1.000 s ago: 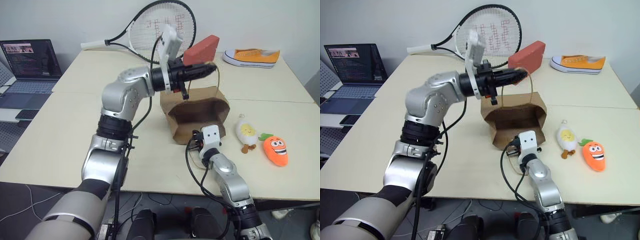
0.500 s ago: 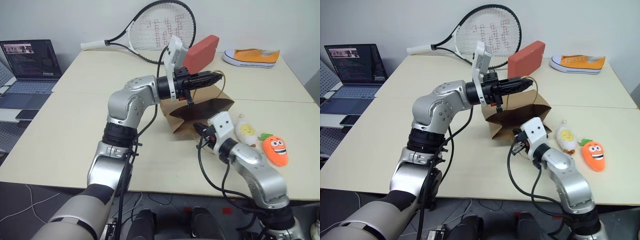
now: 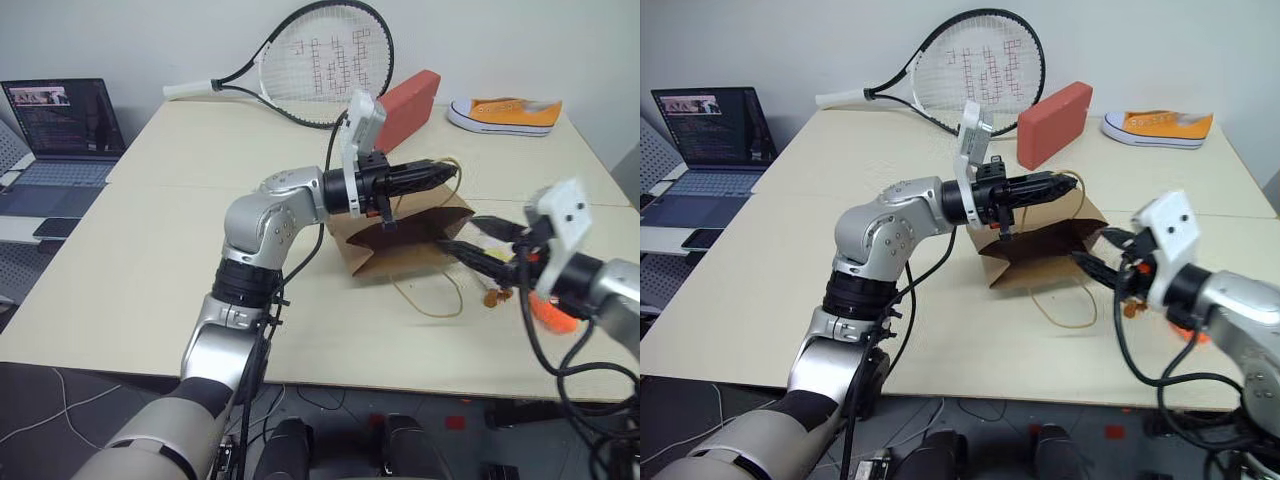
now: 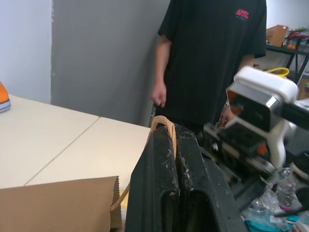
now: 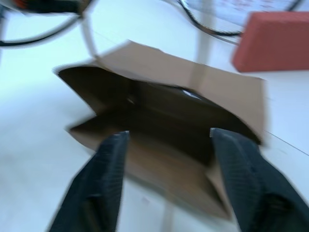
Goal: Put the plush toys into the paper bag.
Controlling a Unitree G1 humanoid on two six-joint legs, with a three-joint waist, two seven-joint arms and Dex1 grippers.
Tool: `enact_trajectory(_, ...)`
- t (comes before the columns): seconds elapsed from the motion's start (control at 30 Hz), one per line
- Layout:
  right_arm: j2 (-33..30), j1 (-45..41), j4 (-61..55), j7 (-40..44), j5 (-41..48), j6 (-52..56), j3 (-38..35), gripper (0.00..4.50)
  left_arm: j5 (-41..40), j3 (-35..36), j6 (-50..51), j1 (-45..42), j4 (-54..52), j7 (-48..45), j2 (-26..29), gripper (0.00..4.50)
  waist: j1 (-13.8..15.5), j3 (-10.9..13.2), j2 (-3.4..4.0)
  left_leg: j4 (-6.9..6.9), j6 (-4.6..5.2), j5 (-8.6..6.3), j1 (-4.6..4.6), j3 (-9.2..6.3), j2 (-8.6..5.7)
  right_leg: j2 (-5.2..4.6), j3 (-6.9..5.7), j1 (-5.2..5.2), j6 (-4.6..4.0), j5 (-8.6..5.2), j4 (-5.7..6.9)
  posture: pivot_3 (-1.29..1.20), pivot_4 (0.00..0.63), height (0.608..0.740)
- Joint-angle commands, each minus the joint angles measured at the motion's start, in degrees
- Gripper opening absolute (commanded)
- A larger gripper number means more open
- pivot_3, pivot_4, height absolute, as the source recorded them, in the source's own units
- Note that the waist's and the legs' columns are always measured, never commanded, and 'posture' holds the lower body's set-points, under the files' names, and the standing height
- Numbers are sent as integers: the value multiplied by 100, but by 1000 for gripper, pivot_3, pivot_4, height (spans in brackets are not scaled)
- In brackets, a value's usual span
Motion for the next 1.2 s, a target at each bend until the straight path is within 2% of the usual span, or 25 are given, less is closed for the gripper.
enact_trajectory(0.03, -443, 777, 230, 369, -697, -1169, -19, 2960, -192, 4, 118, 110, -446, 91, -13, 0, 0, 0, 0, -1, 0, 0, -1, 1, -1, 0, 1, 1, 0, 0, -6, 0, 150, 740)
enact_trajectory(0.17, -643, 1639, 1002, 241, -2003, -2955, 678, 2960, -286, 80, 184, 157, -549, 242, -26, 0, -9, 2, -3, 1, 0, 0, -1, 10, -1, -1, 7, 7, 2, 1, -21, 0, 150, 740)
enact_trajectory(0.37, -486, 1808, 2510, -258, -3490, -4938, 1692, 2960, -410, 204, 177, 66, -511, 382, 10, 0, -19, 2, -3, 4, -3, 2, 8, 23, 1, 0, 22, 9, 8, -1, -21, 0, 150, 740)
enact_trajectory(0.53, -99, 1270, 3581, -758, -3982, -5449, 1965, 2960, -422, 169, 158, 89, -549, 395, 49, 0, -24, 2, -3, 4, -6, 4, 8, 25, -1, -1, 27, 8, 3, 2, -21, 0, 150, 740)
enact_trajectory(0.7, 104, 916, 4072, -809, -4164, -5647, 2148, 2960, -416, 93, 151, 162, -632, 417, 38, 0, -15, 2, -3, 3, -9, 5, 8, 21, 0, 0, 23, 9, 2, 3, -20, 0, 150, 740)
enact_trajectory(0.8, 190, 810, 4144, -906, -4195, -5647, 2067, 2402, -415, 78, 156, 197, -647, 441, 33, 0, -16, 2, -3, 3, -9, 5, 8, 22, 0, -1, 24, 9, 2, 3, -20, 0, 150, 740)
enact_trajectory(1.0, 211, 713, 4080, -1071, -4152, -5589, 1791, 230, -432, 3, 218, 390, -736, 488, 20, 0, -18, 2, -3, 4, -9, 5, 9, 22, -1, -1, 25, 9, 1, 3, -18, 0, 150, 740)
enact_trajectory(1.03, 208, 697, 4051, -1083, -4137, -5578, 1756, 25, -429, -19, 224, 431, -745, 485, 23, 0, -17, 2, -3, 4, -9, 5, 9, 22, -1, -1, 26, 9, 1, 3, -18, 0, 150, 740)
enact_trajectory(1.2, 158, 611, 3571, -968, -3888, -5285, 1418, 25, -392, -133, 228, 643, -684, 465, 18, 0, -11, 1, -1, 3, -9, 5, 8, 18, -1, -1, 23, 9, 1, 3, -18, 0, 150, 740)
